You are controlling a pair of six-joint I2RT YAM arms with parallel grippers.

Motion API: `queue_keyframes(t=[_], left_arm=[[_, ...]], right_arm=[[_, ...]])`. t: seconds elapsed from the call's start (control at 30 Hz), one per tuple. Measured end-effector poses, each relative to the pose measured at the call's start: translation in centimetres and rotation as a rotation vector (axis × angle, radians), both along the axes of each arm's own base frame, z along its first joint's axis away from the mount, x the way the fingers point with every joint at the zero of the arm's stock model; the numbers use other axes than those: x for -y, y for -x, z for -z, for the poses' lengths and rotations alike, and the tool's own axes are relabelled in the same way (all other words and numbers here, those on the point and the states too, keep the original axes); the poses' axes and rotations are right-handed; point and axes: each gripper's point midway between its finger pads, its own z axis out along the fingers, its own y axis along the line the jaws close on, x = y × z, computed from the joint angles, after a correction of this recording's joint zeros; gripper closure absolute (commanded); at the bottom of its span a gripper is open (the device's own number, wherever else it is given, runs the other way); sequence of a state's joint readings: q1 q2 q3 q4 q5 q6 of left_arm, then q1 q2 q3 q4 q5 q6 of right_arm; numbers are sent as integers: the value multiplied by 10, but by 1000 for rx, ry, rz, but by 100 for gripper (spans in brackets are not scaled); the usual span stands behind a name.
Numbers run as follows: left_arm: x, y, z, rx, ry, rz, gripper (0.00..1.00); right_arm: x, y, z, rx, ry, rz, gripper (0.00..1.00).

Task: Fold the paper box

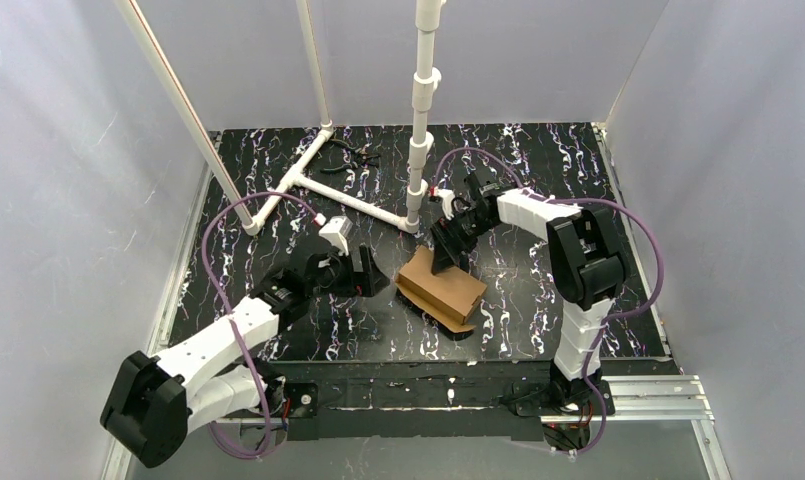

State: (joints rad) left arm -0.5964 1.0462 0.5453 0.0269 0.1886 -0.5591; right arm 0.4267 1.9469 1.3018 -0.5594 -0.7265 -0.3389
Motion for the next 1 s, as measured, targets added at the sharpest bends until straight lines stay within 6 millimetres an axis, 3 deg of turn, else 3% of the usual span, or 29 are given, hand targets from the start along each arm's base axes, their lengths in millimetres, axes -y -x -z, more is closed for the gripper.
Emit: queue_keyframes(t=[0.2, 0.37, 0.47, 0.57, 0.7, 0.8, 0.87, 0.97, 1.0], left_arm=[[-1, -14, -18, 75, 32, -33, 5], [14, -33, -17, 63, 23, -2, 22], [27, -45, -14, 43, 19, 29, 26], [36, -49, -6, 17, 20, 63, 29], [34, -39, -4, 18, 38, 81, 31], [21, -17, -11, 50, 102, 57, 51], [13, 1, -10, 43, 162, 25, 59], [8, 17, 5, -36, 224, -25, 72], [6, 23, 19, -97, 234, -54, 75]], right_arm=[[25, -11, -21, 118, 44, 5, 2], [55, -16, -64, 306, 49, 28, 2], [75, -12, -76, 379, 63, 53, 6], [103, -3, -68, 400, 110, 101, 12], [137, 4, -45, 385, 187, 151, 20], [143, 16, -28, 381, 204, 125, 34], [144, 21, -19, 387, 210, 97, 42], [143, 17, -15, 427, 212, 81, 48], [142, 12, -16, 450, 212, 81, 49]])
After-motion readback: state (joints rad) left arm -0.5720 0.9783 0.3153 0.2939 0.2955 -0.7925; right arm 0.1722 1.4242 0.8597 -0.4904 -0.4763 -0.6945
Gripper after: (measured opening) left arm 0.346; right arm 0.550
